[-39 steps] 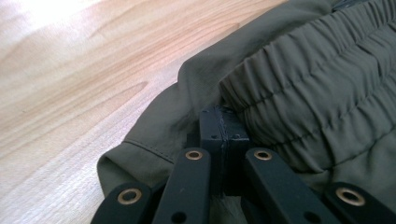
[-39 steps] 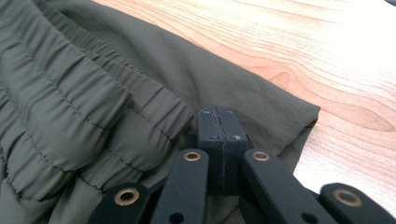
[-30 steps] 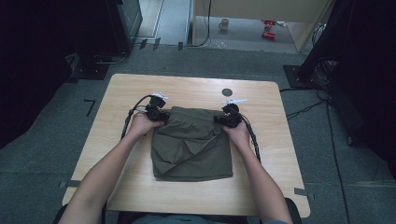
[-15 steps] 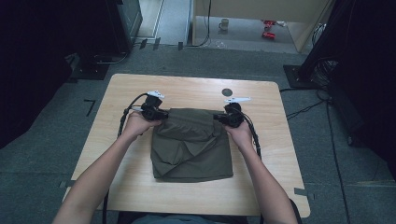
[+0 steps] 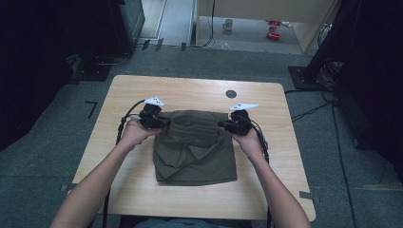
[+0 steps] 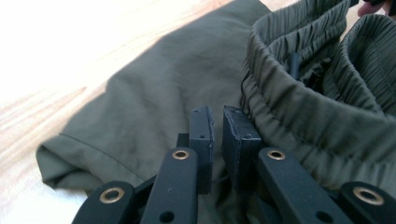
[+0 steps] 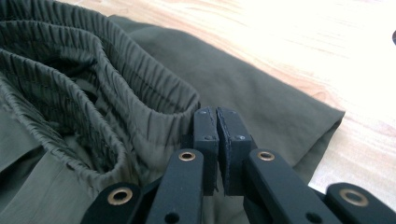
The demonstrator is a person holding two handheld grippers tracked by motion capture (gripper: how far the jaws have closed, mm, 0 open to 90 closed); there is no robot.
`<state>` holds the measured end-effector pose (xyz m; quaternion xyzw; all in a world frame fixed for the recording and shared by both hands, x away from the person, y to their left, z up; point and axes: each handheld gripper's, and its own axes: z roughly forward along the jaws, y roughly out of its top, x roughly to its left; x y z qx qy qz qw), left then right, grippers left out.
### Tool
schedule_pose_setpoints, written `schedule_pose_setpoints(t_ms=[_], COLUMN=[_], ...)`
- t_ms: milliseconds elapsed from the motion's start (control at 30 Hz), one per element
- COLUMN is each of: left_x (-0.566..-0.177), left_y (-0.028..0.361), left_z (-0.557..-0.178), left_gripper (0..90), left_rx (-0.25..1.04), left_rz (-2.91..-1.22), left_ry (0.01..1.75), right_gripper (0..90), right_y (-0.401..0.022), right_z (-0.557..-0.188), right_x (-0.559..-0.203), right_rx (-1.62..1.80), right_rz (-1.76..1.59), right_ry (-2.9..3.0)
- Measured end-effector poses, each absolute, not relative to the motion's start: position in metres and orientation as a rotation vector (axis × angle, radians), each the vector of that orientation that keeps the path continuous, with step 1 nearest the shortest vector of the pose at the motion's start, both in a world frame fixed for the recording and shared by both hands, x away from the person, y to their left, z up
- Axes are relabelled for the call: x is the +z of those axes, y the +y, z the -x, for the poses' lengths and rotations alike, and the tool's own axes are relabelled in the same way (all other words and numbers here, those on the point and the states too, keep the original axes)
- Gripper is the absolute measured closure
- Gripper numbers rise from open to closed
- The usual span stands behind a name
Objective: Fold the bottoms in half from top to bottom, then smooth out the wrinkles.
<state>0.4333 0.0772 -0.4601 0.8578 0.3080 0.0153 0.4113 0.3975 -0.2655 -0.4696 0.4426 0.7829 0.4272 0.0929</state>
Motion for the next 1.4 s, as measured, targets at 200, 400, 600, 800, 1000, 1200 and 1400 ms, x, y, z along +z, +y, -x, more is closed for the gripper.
schedule_pose_setpoints(t_ms=[200, 400, 600, 800, 1000, 1200, 1400], left_x=[-0.46, -0.459, -0.46, -0.461, -0.461, -0.451, -0.441], left_y=[0.081, 0.083, 0.086, 0.086, 0.087, 0.089, 0.077], left_z=[-0.414, -0.397, -0.381, -0.365, -0.353, -0.349, -0.342], left_gripper=[81.2, 79.7, 77.8, 76.1, 71.4, 64.6, 67.7], left_rx=[0.032, 0.025, 0.018, 0.03, 0.045, 0.075, 0.083], left_rz=[-2.166, -2.176, -2.175, -2.188, -2.194, -2.146, -2.122], left_ry=[0.747, 0.722, 0.722, 0.7, 0.701, 0.726, 0.72], right_gripper=[85.4, 83.0, 80.5, 79.2, 75.1, 71.5, 73.1], right_y=[-0.265, -0.264, -0.266, -0.264, -0.265, -0.266, -0.252], right_z=[-0.381, -0.364, -0.348, -0.334, -0.325, -0.322, -0.32], right_x=[-0.468, -0.471, -0.474, -0.477, -0.479, -0.473, -0.466], right_rx=[1.263, 1.252, 1.279, 1.275, 1.27, 1.322, 1.355], right_rz=[-1.282, -1.244, -1.227, -1.203, -1.205, -1.195, -1.188], right_ry=[2.36, 2.389, 2.396, 2.416, 2.426, 2.346, 2.324])
